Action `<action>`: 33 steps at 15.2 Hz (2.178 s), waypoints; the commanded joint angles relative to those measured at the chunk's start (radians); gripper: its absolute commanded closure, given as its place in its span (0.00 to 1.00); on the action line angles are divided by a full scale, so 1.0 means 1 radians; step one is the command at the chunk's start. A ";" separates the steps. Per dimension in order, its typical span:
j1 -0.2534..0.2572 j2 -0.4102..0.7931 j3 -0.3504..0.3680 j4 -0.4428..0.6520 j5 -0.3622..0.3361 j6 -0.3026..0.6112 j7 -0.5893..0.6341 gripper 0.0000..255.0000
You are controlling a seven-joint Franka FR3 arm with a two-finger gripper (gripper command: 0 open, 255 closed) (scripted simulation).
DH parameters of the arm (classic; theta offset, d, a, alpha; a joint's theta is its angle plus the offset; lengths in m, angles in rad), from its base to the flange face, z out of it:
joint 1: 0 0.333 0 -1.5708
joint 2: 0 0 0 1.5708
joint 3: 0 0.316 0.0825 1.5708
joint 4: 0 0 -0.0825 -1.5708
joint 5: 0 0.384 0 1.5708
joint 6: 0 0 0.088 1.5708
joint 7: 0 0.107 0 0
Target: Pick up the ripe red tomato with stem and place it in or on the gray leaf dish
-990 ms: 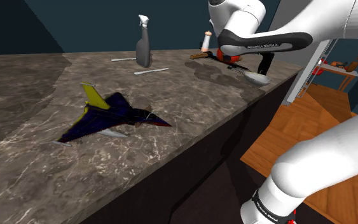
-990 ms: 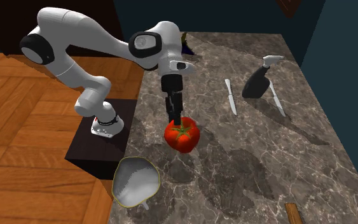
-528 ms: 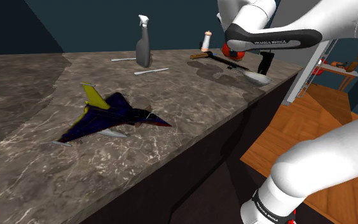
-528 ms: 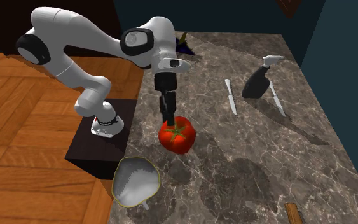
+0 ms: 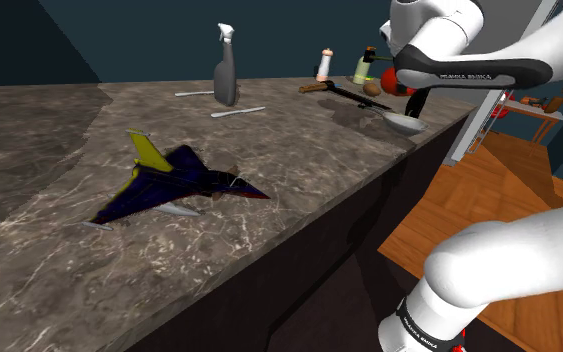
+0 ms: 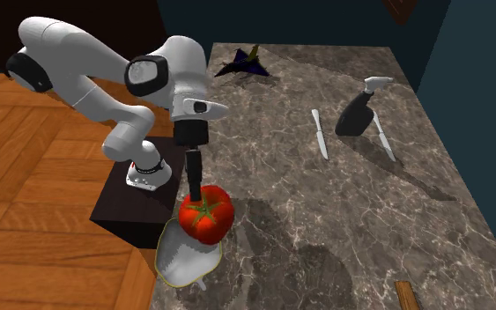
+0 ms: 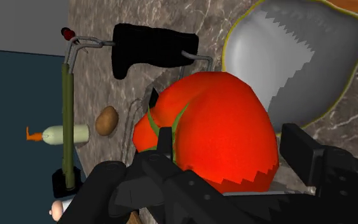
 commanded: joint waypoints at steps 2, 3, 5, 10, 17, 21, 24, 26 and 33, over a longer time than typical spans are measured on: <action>-0.019 -0.038 -0.064 -0.014 -0.018 0.044 -0.063 1.00; -0.025 -0.051 -0.086 -0.020 -0.024 0.059 -0.082 1.00; -0.035 -0.069 -0.115 -0.040 -0.039 0.085 -0.097 1.00; -0.047 -0.075 -0.122 -0.102 -0.072 0.125 -0.048 1.00; -0.064 -0.074 -0.133 -0.181 -0.126 0.180 0.025 1.00; -0.073 -0.070 -0.138 -0.214 -0.152 0.205 0.060 1.00; -0.073 -0.070 -0.138 -0.214 -0.152 0.205 0.060 1.00; -0.073 -0.070 -0.138 -0.214 -0.152 0.205 0.060 1.00; -0.073 -0.070 -0.138 -0.214 -0.152 0.204 0.060 0.00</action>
